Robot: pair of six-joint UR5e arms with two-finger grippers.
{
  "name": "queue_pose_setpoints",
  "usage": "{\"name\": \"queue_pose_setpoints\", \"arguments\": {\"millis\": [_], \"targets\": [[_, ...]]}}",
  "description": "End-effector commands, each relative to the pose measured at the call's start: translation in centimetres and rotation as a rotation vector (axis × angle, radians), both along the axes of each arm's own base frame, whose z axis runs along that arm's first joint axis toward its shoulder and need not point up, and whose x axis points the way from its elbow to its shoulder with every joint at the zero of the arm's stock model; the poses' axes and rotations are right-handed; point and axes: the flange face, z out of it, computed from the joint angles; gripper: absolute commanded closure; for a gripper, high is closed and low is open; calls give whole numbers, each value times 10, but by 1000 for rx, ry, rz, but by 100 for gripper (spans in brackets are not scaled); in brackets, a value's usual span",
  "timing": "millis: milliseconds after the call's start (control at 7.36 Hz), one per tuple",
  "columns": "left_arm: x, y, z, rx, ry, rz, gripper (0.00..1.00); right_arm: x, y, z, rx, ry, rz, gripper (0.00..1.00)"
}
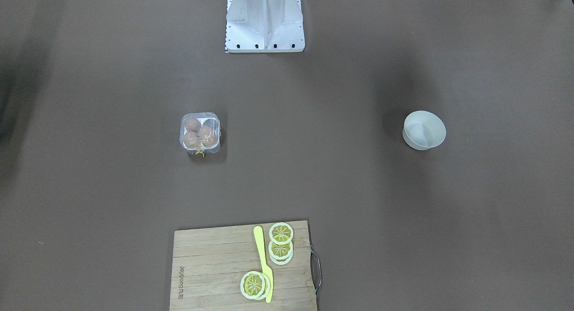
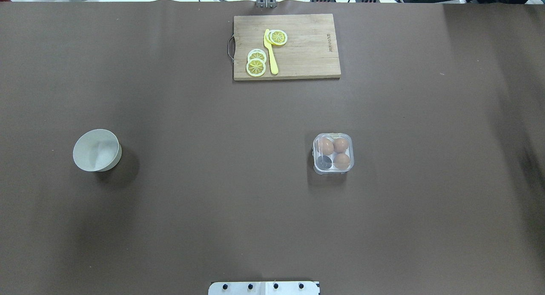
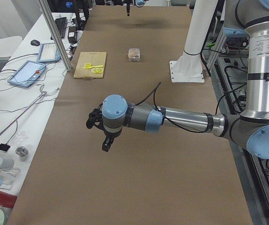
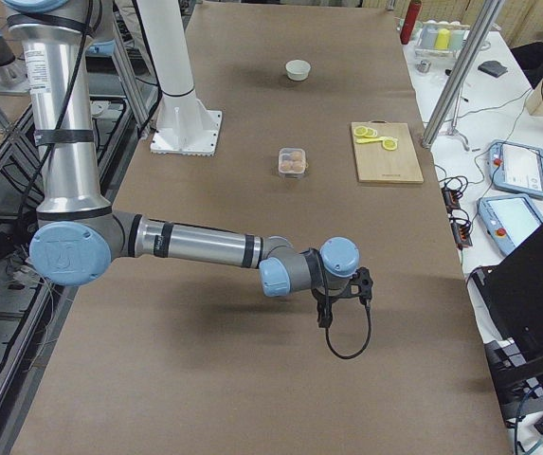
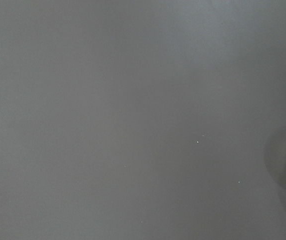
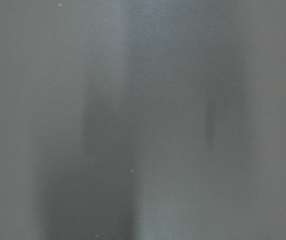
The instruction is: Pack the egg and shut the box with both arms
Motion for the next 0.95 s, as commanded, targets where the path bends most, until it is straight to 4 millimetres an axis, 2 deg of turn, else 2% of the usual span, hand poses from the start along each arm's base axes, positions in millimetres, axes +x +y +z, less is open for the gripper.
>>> {"name": "queue_pose_setpoints", "arguments": {"millis": [0, 407, 543, 815], "targets": [[0, 0, 1, -3, 0, 0, 3, 48, 10, 8, 3, 27, 81, 0], [0, 0, -1, -1, 0, -1, 3, 88, 8, -3, 8, 50, 161, 0], [1, 0, -1, -3, 1, -2, 3, 95, 7, -19, -23, 57, 174, 0], [1, -1, -2, -7, 2, -5, 3, 104, 3, -85, -55, 111, 178, 0]]}}
